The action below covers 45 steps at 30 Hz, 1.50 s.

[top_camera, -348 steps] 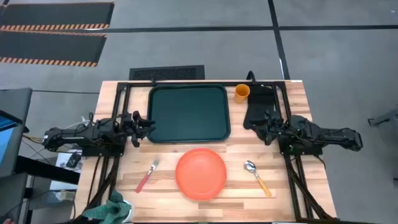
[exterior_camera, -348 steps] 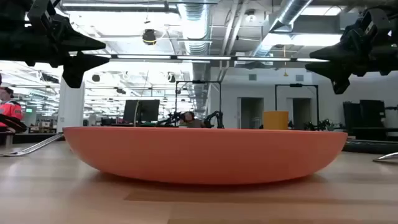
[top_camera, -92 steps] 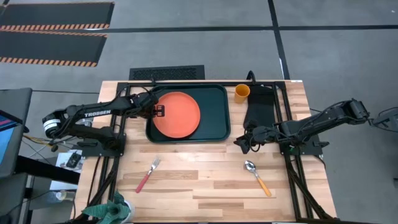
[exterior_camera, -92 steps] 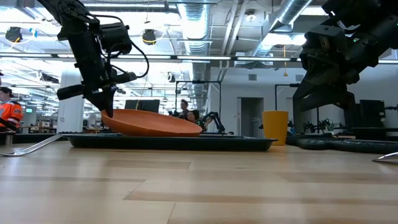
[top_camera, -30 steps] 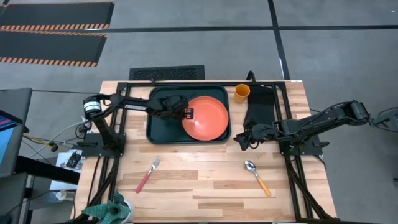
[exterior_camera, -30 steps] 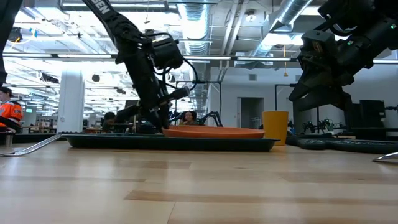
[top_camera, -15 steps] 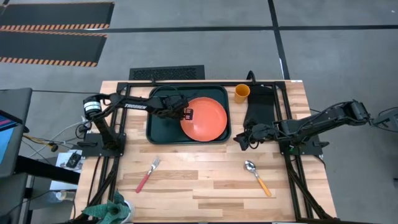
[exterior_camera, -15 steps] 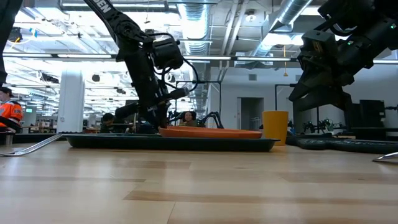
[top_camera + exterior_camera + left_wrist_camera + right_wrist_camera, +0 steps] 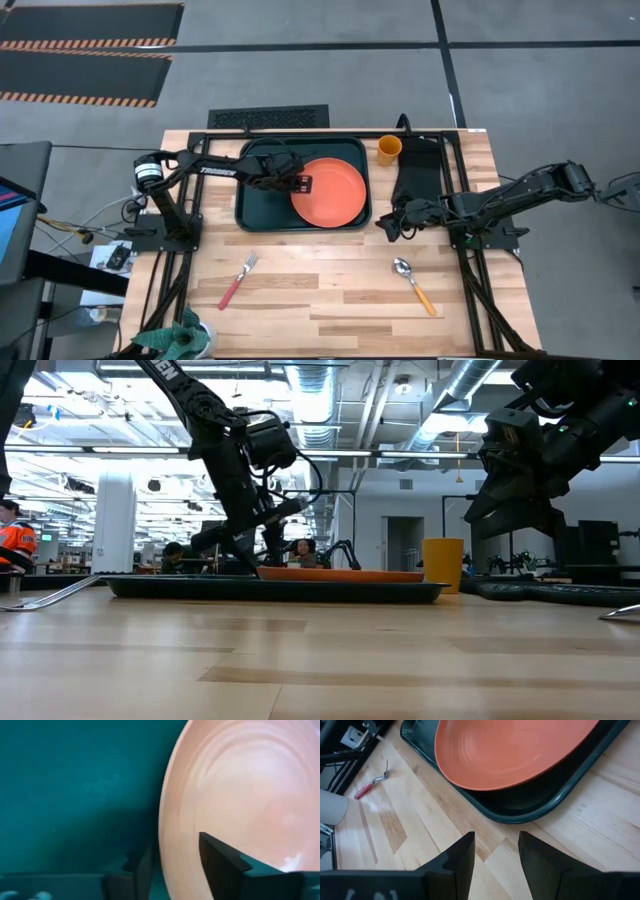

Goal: Pick and place plate/cup/fork/spoon on tray
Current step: Put the orange plate on the black tray, then put the yellow cup on the black tray on top of the orange plate

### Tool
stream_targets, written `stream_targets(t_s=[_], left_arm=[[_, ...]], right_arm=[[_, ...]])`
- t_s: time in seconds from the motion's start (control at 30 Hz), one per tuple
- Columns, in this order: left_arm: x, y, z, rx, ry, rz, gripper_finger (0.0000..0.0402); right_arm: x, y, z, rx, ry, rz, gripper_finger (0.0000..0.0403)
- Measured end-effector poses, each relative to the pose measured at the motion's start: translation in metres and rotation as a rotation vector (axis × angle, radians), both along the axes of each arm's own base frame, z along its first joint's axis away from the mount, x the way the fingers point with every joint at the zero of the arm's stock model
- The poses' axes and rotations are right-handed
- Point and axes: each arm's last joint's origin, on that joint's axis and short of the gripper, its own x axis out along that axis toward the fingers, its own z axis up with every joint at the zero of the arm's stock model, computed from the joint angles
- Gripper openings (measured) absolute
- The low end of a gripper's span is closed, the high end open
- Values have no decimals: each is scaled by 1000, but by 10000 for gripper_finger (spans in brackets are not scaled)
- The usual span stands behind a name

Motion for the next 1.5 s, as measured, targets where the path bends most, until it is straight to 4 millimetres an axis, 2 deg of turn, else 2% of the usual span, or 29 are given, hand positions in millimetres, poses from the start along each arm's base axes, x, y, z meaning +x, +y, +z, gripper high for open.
stream_targets(t_s=[0.2, 0.6, 0.73, 0.93, 1.13, 1.33, 1.5], left_arm=[[0, 1, 0, 17, -4, 22, 183], [6, 4, 4, 64, -65, 38, 184], [5, 6, 6, 63, -65, 11, 183], [6, 10, 9, 56, -111, 14, 183], [5, 14, 9, 64, -121, 15, 183], [5, 22, 12, 26, -151, 6, 183], [14, 31, 33, 48, -201, -53, 183]], right_arm=[[0, 0, 0, 9, -2, -6, 177], [5, 1, 7, 13, -86, -2, 177], [7, -4, 19, 1, -162, -9, 177], [14, -27, 63, -122, -227, -71, 177], [4, -62, 95, -231, -45, -270, 177], [-18, -91, 102, -174, 123, -494, 177], [-31, -107, 98, -118, 172, -633, 177]])
